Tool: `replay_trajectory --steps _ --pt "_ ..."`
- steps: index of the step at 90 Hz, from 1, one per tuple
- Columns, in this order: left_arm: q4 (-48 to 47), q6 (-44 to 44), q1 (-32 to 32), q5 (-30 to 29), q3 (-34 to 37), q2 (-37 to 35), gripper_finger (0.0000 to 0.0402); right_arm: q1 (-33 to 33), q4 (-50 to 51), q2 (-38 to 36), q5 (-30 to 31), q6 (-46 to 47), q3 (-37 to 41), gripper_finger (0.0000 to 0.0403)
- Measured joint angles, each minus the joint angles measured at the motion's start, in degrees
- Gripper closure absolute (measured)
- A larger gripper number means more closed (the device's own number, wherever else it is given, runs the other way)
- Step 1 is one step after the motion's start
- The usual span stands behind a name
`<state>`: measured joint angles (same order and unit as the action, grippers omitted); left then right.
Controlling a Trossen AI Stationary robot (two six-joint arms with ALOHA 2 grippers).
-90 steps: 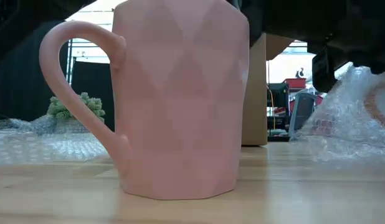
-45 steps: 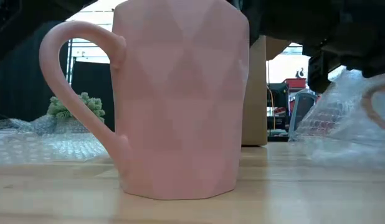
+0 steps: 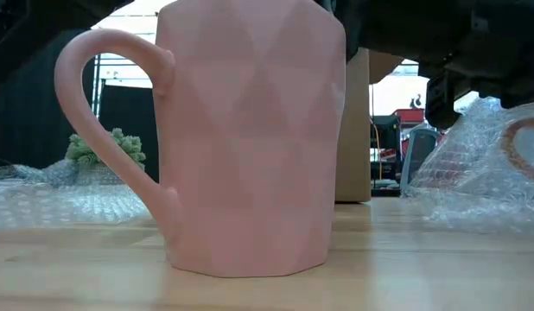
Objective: Wrap mug
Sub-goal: Wrap the yellow mug with bubble wrap
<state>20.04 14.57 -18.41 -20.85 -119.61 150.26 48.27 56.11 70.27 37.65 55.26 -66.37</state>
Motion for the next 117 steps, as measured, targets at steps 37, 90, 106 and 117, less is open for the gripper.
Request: replay_trajectory --steps 37,90,106,117 --pt "0.0 0.0 0.0 0.2 0.0 0.0 0.0402 2.5 19.8 -6.1 -12.1 13.2 0.9 0.0172" --pt "0.1 0.0 0.0 0.3 0.1 0.0 0.0402 2.3 4.2 2.1 -15.5 11.5 12.3 0.0172" --pt "-1.0 -1.9 -0.8 0.3 0.3 -1.2 0.0402 2.4 4.6 5.7 -17.6 11.1 12.3 0.0172" --pt "-2.0 -7.3 -2.0 -0.8 0.4 -3.1 0.0402 2.4 4.3 7.7 -18.3 11.1 12.3 0.0172"
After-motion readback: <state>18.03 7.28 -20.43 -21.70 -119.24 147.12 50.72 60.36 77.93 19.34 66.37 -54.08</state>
